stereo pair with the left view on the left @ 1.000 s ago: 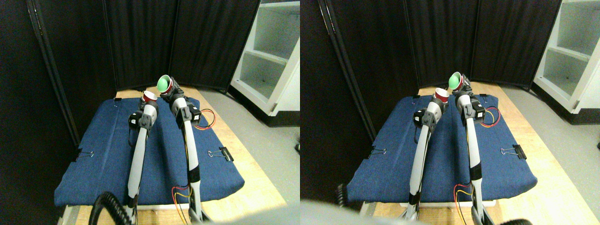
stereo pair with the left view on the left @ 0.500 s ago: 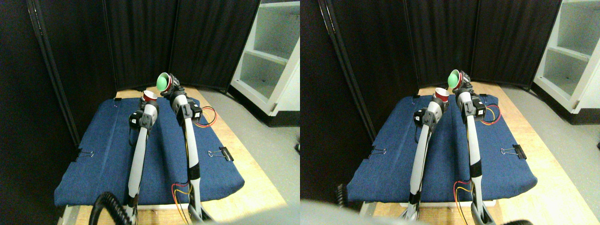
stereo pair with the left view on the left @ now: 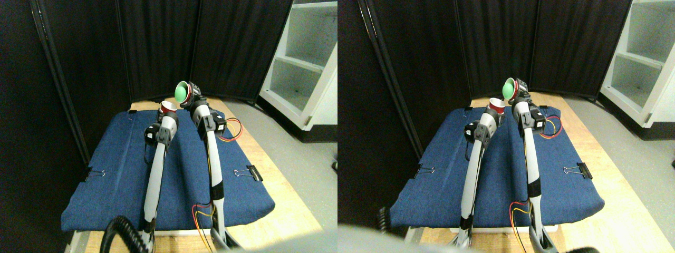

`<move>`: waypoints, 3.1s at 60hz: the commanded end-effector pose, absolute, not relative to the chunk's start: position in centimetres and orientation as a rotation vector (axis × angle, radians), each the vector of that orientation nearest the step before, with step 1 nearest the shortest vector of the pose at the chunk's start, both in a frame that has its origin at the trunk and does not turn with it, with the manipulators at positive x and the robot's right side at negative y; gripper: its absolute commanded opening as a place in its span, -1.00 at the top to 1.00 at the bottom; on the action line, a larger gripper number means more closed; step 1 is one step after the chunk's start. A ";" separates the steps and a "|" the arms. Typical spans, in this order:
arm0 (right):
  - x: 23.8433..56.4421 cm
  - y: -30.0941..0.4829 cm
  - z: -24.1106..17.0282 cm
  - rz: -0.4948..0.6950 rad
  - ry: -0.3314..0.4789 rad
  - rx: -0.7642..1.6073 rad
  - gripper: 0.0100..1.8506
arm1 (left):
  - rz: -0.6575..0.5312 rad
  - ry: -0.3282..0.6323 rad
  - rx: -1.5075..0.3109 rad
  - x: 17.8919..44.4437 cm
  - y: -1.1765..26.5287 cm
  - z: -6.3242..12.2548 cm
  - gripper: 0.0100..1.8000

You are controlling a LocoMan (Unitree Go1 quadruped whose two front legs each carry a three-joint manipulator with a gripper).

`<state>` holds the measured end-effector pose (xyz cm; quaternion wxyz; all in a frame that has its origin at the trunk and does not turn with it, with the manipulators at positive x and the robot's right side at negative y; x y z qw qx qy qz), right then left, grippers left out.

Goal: Pour (bimanual)

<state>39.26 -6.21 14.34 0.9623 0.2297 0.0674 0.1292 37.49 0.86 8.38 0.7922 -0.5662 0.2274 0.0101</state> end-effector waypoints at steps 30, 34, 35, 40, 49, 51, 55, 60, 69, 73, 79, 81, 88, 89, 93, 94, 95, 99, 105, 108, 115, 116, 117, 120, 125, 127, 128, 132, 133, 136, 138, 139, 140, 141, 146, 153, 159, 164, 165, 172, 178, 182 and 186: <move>40.6 -4.9 14.3 0.296 0.109 0.379 0.65 | 0.005 0.457 -1.258 38.1 0.8 9.3 0.64; 40.8 -4.8 14.3 0.307 0.104 0.383 0.65 | 0.008 0.458 -1.263 38.2 0.9 9.2 0.64; 40.8 -4.8 14.3 0.312 0.100 0.382 0.65 | 0.012 0.458 -1.266 38.2 0.9 9.1 0.64; 40.9 -4.7 14.5 0.320 0.093 0.370 0.65 | 0.014 0.459 -1.264 38.3 0.9 9.0 0.64; 40.9 -4.6 14.9 0.306 0.088 0.332 0.65 | 0.022 0.456 -1.270 38.6 1.0 8.9 0.64; 40.9 -4.6 15.0 0.315 0.079 0.323 0.65 | 0.021 0.457 -1.270 38.7 1.0 8.9 0.64; 40.7 -4.5 15.2 0.308 0.080 0.310 0.65 | 0.020 0.458 -1.267 38.8 1.0 8.8 0.64; 40.7 -4.6 15.4 0.309 0.074 0.285 0.65 | 0.011 0.459 -1.276 39.0 0.9 8.6 0.64; 40.7 -4.5 15.4 0.337 0.060 0.254 0.65 | 0.018 0.458 -1.281 39.1 0.7 8.6 0.64; 40.7 -4.5 15.3 0.346 0.061 0.242 0.65 | 0.023 0.456 -1.280 39.1 0.7 8.7 0.64; 40.6 -4.4 15.0 0.371 0.041 0.187 0.65 | 0.022 0.452 -1.275 39.1 0.7 8.8 0.64; 40.6 -4.3 15.0 0.382 0.037 0.164 0.65 | 0.019 0.452 -1.272 39.1 0.7 8.8 0.64; 40.7 -4.1 14.5 0.429 0.014 0.079 0.65 | 0.023 0.452 -1.276 38.9 0.7 8.9 0.64; 40.7 -4.1 14.4 0.430 0.014 0.074 0.65 | 0.023 0.453 -1.276 38.9 0.7 8.9 0.64; 40.7 -3.9 14.2 0.426 0.022 0.051 0.65 | 0.023 0.459 -1.288 38.9 0.8 8.9 0.64; 40.7 -3.9 14.2 0.427 0.022 0.048 0.65 | 0.025 0.459 -1.288 38.9 0.8 8.9 0.64; 40.7 -3.9 14.2 0.427 0.022 0.048 0.65 | 0.025 0.459 -1.288 38.9 0.8 8.9 0.64; 40.8 -3.8 14.1 0.430 0.018 0.035 0.65 | 0.021 0.459 -1.280 38.9 0.9 8.9 0.64; 40.9 -3.9 14.2 0.435 0.013 0.029 0.65 | 0.017 0.458 -1.280 38.9 0.9 8.9 0.64; 41.0 -4.0 14.3 0.426 0.008 0.017 0.65 | 0.021 0.455 -1.281 38.9 0.9 8.9 0.64; 41.1 -4.3 14.4 0.365 0.024 0.076 0.65 | 0.026 0.456 -1.286 38.8 0.7 8.9 0.64; 41.1 -4.3 14.4 0.365 0.024 0.076 0.65 | 0.026 0.456 -1.286 38.8 0.7 8.9 0.64; 41.1 -4.4 14.4 0.341 0.043 0.121 0.65 | 0.027 0.455 -1.289 38.8 0.7 8.9 0.64; 41.3 -4.7 14.5 0.275 0.102 0.262 0.65 | 0.029 0.459 -1.294 38.8 0.6 8.9 0.64; 41.6 -5.4 14.2 0.209 0.170 0.400 0.65 | 0.023 0.461 -1.272 38.9 0.7 8.9 0.64; 41.8 -5.9 14.1 0.175 0.194 0.473 0.65 | 0.025 0.459 -1.268 38.9 0.8 8.9 0.64; 41.9 -6.0 14.1 0.166 0.199 0.492 0.65 | 0.026 0.458 -1.269 38.9 0.8 8.9 0.64; 42.0 -6.4 13.9 0.093 0.229 0.597 0.65 | 0.023 0.459 -1.271 38.9 0.8 8.9 0.64; 42.0 -6.6 13.9 0.070 0.233 0.640 0.65 | 0.023 0.460 -1.271 38.8 0.8 8.9 0.64; 42.0 -6.8 13.8 0.043 0.240 0.725 0.65 | 0.021 0.459 -1.270 38.8 0.8 8.9 0.64; 42.2 -7.0 13.7 0.020 0.243 0.816 0.65 | 0.016 0.458 -1.273 38.8 0.7 8.9 0.64; 42.2 -7.1 13.6 0.013 0.241 0.834 0.65 | 0.014 0.458 -1.272 38.8 0.7 8.9 0.64; 42.3 -7.2 13.6 0.005 0.243 0.853 0.65 | 0.013 0.458 -1.272 38.8 0.7 9.0 0.64; 42.3 -7.3 13.5 0.001 0.244 0.866 0.65 | 0.015 0.460 -1.274 38.8 0.7 9.0 0.64; 42.7 -7.6 13.2 -0.005 0.255 0.997 0.65 | 0.009 0.468 -1.284 38.9 0.6 9.0 0.64; 42.7 -7.7 12.7 -0.021 0.269 1.076 0.65 | 0.015 0.461 -1.273 38.8 0.7 9.2 0.64; 42.1 -7.6 12.3 -0.026 0.249 1.119 0.65 | 0.016 0.452 -1.262 39.1 1.3 9.2 0.64; 41.8 -7.8 12.0 -0.005 0.235 1.133 0.65 | 0.016 0.437 -1.244 39.3 2.0 9.1 0.64; 41.8 -7.8 11.9 -0.005 0.234 1.136 0.65 | 0.017 0.434 -1.244 39.3 2.1 9.1 0.64; 41.2 -8.1 11.5 -0.033 0.213 1.167 0.65 | 0.016 0.414 -1.236 39.5 3.2 8.7 0.64; 40.9 -8.3 10.9 -0.042 0.210 1.198 0.65 | 0.031 0.400 -1.235 39.5 4.0 8.5 0.64; 40.7 -8.6 10.0 -0.039 0.189 1.227 0.65 | 0.052 0.385 -1.262 39.6 4.9 7.9 0.64; 40.5 -8.8 9.5 -0.023 0.179 1.234 0.65 | 0.062 0.378 -1.275 39.8 5.3 7.4 0.64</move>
